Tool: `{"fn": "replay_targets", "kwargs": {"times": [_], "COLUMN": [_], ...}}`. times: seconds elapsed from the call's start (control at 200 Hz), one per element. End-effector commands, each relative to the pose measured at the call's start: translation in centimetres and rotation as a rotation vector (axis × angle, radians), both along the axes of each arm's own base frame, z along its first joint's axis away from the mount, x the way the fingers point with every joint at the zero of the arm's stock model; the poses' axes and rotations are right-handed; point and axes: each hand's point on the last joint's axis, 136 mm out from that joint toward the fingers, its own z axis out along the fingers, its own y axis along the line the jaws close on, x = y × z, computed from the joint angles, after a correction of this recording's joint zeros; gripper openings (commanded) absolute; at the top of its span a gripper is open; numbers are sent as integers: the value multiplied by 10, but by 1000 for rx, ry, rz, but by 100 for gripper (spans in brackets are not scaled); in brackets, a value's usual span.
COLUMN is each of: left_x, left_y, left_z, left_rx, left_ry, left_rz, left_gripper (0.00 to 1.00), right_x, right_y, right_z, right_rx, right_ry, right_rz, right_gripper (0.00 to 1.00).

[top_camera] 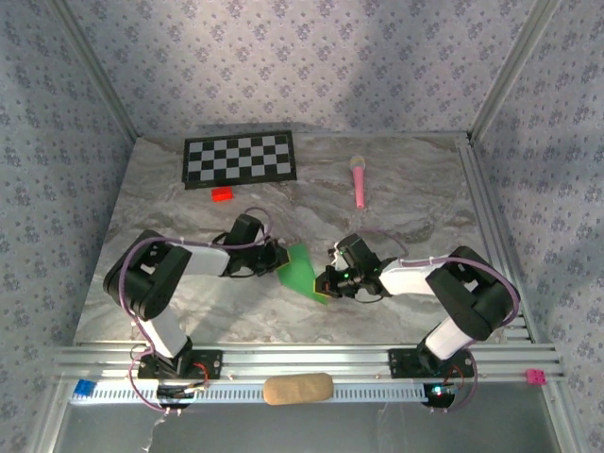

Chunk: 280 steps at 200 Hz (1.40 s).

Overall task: Fold a paper plane with a square sheet of paper (pick it up from the middle)
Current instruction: Fourth fold the wing at the center of the table.

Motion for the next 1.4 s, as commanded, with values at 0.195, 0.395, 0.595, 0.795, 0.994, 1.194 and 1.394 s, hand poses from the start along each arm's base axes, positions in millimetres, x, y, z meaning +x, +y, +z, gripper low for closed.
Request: {"fn": "replay_targets", "kwargs": {"times": [0.195, 0.395, 0.595, 0.795, 0.994, 1.194, 1.394], "left_x": [21, 29, 38, 48, 49, 38, 14], "left_y": [44, 51, 61, 59, 54, 41, 5], "left_z": [-17, -16, -17, -8, 17, 48, 57], "left_rx": [131, 141, 170, 175, 148, 138, 101], "left_ry": [8, 27, 51, 51, 8, -67, -85], "left_rz": [86, 113, 155, 160, 152, 109, 8], "left_gripper": [12, 12, 12, 12, 14, 16, 16], "right_x": [-27, -27, -29, -30, -28, -23, -6], "right_y": [-31, -32, -34, -35, -34, -29, -11], "right_z": [-37, -36, -36, -36, -34, -30, -5], "right_rx": [-147, -145, -145, -145, -142, -126, -41], "right_ry": [110, 111, 113, 112, 108, 96, 12], "right_rz": [-9, -4, 3, 3, -1, -3, 10], "right_gripper": [1, 1, 1, 1, 1, 3, 12]}}
